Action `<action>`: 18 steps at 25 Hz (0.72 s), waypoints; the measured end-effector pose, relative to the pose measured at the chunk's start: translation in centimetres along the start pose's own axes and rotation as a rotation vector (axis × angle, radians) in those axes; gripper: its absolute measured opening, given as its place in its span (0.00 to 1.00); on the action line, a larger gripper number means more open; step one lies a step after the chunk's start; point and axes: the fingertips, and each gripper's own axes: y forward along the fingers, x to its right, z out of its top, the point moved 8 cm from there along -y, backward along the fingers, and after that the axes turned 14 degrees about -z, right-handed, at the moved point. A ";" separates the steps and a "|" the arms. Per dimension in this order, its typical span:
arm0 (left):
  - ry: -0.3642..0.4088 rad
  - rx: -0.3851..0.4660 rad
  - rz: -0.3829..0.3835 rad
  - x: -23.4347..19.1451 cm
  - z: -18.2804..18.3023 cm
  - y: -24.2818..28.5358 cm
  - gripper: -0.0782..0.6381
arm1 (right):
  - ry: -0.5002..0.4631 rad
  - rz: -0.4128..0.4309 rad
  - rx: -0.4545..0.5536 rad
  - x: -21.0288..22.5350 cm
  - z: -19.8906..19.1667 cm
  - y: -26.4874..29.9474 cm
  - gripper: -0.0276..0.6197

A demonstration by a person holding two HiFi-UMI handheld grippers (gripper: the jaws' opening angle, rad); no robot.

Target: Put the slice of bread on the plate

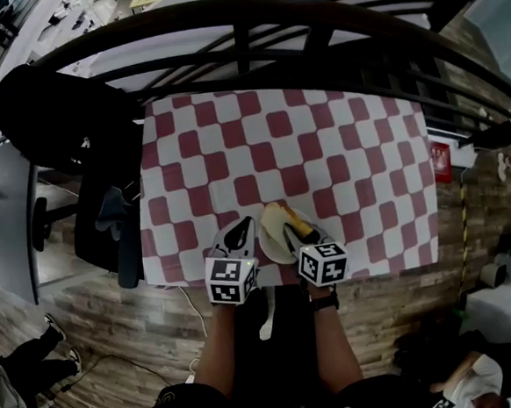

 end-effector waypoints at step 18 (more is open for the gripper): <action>0.033 0.030 -0.006 -1.0 2.4 -0.8 0.13 | -0.139 -0.353 -0.058 2.6 -0.1 -1.1 0.64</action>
